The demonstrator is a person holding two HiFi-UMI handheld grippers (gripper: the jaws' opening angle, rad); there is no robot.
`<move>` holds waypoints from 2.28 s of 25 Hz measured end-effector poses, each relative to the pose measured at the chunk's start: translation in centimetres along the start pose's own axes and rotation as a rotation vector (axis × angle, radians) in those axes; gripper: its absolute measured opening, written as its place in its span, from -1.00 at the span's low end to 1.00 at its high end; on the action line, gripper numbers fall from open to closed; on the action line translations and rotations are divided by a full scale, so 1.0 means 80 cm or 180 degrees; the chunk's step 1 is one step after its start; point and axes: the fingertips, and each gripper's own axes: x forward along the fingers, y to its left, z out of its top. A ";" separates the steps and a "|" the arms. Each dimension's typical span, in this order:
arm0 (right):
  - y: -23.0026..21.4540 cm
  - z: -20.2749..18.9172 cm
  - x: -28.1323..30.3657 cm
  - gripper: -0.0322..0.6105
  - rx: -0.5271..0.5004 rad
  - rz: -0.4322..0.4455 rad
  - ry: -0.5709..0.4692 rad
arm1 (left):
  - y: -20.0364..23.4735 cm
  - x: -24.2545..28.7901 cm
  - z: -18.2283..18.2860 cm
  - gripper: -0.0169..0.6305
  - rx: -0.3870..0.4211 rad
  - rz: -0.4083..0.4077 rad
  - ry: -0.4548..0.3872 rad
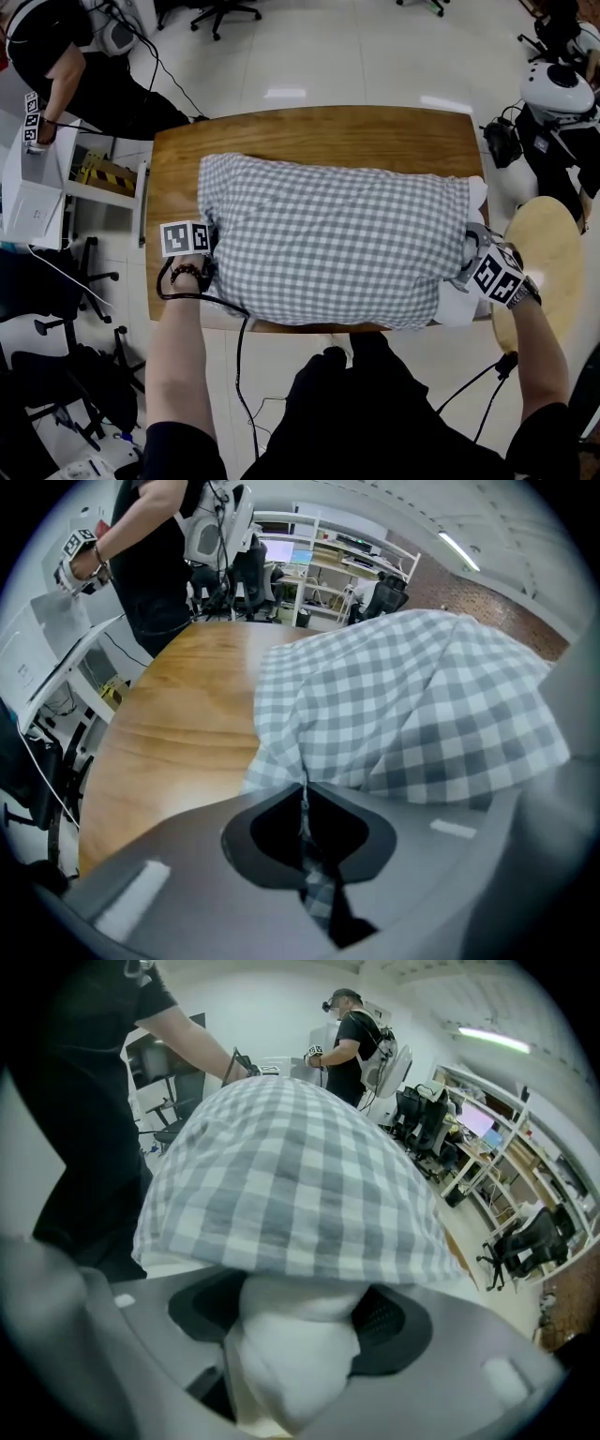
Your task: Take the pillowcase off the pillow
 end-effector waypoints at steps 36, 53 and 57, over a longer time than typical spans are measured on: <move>-0.074 0.022 -0.175 -0.85 -0.0104 -0.1611 -0.0044 | 0.094 -0.185 -0.008 -0.92 -0.0239 0.0766 -0.0862; -0.057 -0.003 -0.147 0.03 0.0119 -0.1126 0.0294 | 0.027 -0.179 0.011 -0.49 0.0241 0.0352 -0.1097; -0.044 0.026 -0.166 0.07 -0.0052 -0.1119 0.0227 | -0.003 -0.197 0.022 -0.43 0.0395 0.0179 -0.1216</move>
